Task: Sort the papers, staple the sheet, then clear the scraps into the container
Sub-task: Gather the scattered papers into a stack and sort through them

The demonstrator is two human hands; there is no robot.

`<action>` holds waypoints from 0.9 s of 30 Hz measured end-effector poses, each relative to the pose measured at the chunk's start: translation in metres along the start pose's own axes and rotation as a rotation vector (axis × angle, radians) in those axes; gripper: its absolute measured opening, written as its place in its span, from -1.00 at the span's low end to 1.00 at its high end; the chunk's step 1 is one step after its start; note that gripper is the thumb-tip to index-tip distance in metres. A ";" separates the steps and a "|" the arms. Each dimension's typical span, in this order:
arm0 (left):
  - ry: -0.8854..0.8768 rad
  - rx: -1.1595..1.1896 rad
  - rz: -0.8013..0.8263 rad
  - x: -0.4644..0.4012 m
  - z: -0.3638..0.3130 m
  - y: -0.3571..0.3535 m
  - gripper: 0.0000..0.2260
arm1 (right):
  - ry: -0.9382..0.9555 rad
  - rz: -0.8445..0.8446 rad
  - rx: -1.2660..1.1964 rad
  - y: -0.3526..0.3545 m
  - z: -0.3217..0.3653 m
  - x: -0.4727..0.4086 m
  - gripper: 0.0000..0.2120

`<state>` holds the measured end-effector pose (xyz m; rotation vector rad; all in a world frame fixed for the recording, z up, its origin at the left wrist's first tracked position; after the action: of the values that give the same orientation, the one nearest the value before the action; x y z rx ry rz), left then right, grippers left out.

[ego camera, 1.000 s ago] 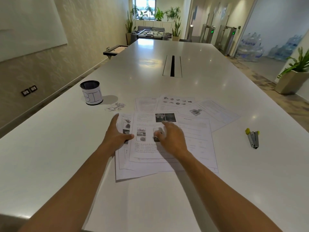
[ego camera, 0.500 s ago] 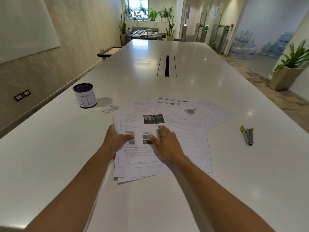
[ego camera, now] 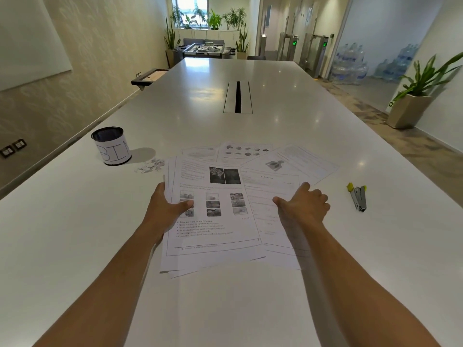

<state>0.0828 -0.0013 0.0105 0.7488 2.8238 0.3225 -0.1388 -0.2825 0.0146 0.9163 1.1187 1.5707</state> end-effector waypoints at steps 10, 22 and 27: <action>-0.021 0.052 0.169 -0.006 -0.003 -0.047 -0.49 | -0.009 0.087 -0.362 0.001 0.008 0.004 -0.26; -0.026 0.118 0.251 -0.004 -0.017 -0.099 -0.41 | -0.042 0.128 -0.689 0.006 -0.008 0.005 -0.56; -0.114 0.224 0.247 -0.009 -0.039 -0.094 -0.43 | -0.055 0.224 -0.912 0.005 -0.017 0.004 -0.51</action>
<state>0.0371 -0.0918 0.0244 1.1290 2.6892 -0.0024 -0.1567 -0.2831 0.0146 0.4520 0.1732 1.9469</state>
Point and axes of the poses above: each hand's wrist, its own x-axis away from the middle knuckle, its own y-axis out of the back of the hand, z = x × y, the point moved 7 cm from there along -x, towards the middle knuckle, and after that the axes turned 8 degrees about -y, right-handed, at the moved point
